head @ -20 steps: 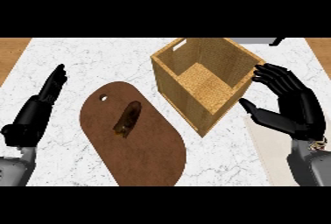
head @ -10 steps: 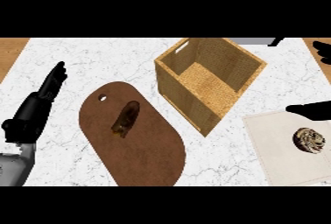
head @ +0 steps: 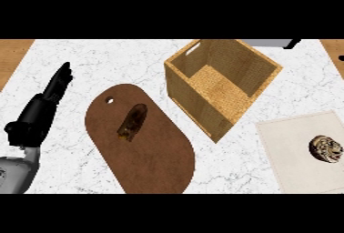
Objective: Pick the cupcake from the placemat and place it in the basket
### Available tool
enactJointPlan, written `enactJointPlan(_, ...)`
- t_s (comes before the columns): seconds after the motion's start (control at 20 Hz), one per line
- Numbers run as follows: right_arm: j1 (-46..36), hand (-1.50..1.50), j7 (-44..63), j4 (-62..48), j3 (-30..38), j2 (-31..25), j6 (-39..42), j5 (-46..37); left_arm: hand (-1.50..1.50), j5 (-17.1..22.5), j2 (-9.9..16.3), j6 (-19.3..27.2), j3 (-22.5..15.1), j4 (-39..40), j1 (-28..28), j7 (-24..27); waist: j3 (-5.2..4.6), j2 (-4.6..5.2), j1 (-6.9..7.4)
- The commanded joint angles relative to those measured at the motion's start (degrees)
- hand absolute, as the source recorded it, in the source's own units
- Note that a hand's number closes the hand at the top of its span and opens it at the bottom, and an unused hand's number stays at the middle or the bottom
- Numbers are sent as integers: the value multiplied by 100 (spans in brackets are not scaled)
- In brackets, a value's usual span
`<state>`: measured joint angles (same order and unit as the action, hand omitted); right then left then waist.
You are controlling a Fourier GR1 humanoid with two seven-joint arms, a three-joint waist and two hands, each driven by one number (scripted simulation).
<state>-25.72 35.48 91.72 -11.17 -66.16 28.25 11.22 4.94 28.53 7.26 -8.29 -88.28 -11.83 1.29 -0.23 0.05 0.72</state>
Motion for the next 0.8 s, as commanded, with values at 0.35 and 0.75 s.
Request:
enactJointPlan(0.35, -809, -150, 150, -1478, 27, 344, 1836, -231, 0, -145, -77, -213, 336, 126, -166, -16, 22, 24, 43)
enactJointPlan(0.75, -288, -150, -490, -1526, -78, 1068, 1750, -1542, 0, -510, -509, -190, 238, 89, 25, 52, 24, 9, -12)
